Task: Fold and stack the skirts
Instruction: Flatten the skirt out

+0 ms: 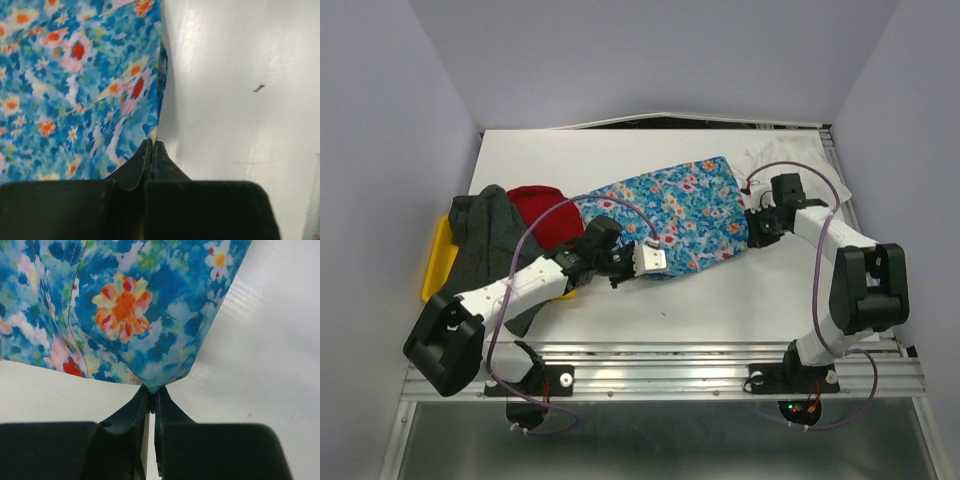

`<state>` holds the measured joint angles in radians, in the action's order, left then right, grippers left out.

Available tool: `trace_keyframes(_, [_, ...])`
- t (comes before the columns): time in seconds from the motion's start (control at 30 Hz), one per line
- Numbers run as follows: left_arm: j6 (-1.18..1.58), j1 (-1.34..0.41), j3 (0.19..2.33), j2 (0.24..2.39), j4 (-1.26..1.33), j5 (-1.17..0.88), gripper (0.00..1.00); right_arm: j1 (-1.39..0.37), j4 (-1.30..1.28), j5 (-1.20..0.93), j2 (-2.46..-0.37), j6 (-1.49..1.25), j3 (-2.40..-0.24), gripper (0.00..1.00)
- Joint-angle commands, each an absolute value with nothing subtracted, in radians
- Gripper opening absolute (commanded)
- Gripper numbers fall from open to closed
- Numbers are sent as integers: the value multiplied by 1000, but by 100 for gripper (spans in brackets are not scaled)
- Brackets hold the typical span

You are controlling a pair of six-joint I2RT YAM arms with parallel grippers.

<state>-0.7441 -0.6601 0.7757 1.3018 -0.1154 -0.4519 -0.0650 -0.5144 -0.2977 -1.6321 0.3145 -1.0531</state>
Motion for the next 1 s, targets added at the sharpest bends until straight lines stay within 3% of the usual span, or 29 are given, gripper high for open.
trace_keyframes(0.0, [-670,-779,738,1270,-156,-506,0,-60,-617,-239,-1524,434,-977,1])
trace_keyframes(0.13, [-655,-905,707,1258,-172,-515,0,-60,-707,-206,-1448,502,-937,1])
trace_keyframes(0.2, [-657,-929,719,1264,-208,-537,0,-60,-753,-209,-1440,540,-946,8])
trace_keyframes(0.27, [-655,-956,747,1273,-247,-593,23,-60,-807,-192,-1439,566,-959,32])
trace_keyframes(0.3, [-649,-968,787,1276,-280,-615,35,-60,-810,-174,-1437,578,-960,57])
trace_keyframes(0.33, [-646,-986,811,1278,-299,-635,49,-60,-807,-161,-1436,580,-971,63])
trace_keyframes(0.37, [-637,-989,840,1284,-317,-672,53,-60,-801,-140,-1436,575,-983,65])
trace_keyframes(0.5, [-606,-951,1031,1321,-397,-601,56,-60,-801,-115,-1483,502,-1101,67])
trace_keyframes(0.6, [-623,-806,1089,1371,-434,-594,54,-60,-802,-91,-1517,468,-1176,66])
trace_keyframes(0.73, [-668,-712,1127,1488,-436,-424,39,-60,-807,-92,-1546,428,-1190,60])
trace_keyframes(0.77, [-679,-710,1132,1537,-430,-332,37,-60,-811,-95,-1554,422,-1184,59])
trace_keyframes(0.97, [-862,-709,1101,1650,-437,-216,29,-60,-833,-92,-1615,414,-1131,55])
